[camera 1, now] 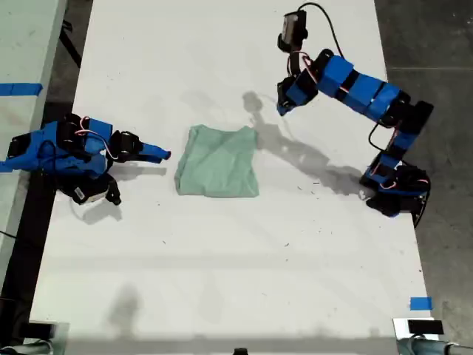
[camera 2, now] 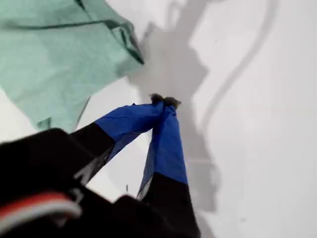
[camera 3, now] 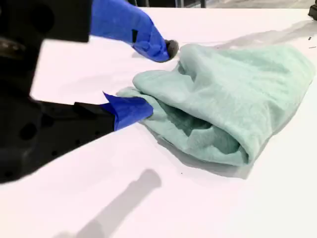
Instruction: Fold tshirt
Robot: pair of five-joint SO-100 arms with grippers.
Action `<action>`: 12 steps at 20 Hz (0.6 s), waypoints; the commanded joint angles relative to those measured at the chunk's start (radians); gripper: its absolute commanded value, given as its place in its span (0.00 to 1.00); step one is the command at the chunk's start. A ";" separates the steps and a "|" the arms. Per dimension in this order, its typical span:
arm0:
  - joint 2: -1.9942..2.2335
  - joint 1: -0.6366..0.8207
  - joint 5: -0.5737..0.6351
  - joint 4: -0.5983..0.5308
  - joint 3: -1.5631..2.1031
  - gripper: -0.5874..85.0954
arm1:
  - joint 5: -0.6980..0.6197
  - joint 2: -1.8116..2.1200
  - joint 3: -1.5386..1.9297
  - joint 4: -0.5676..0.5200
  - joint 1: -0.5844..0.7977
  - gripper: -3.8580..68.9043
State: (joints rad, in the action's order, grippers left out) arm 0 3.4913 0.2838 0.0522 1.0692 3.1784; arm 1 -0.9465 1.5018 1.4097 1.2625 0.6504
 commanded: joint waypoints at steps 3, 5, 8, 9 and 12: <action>0.107 -0.034 -0.014 0.003 0.006 0.19 | 0.262 0.715 0.597 0.009 -0.241 0.03; 0.107 -0.034 -0.014 0.003 0.006 0.19 | 0.422 1.000 0.868 0.015 -0.354 0.03; 0.107 -0.034 -0.014 0.003 0.006 0.19 | 0.629 1.333 1.201 -0.011 -0.503 0.03; 0.107 -0.034 -0.014 0.003 0.006 0.19 | 0.693 1.457 1.310 -0.011 -0.541 0.03; 0.107 -0.034 -0.014 0.003 0.006 0.19 | 0.770 1.997 1.629 0.061 -0.624 0.03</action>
State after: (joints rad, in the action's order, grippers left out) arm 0 3.4913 0.2761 0.0506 1.0692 3.1784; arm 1 -0.1887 3.1493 2.8992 1.2947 0.0721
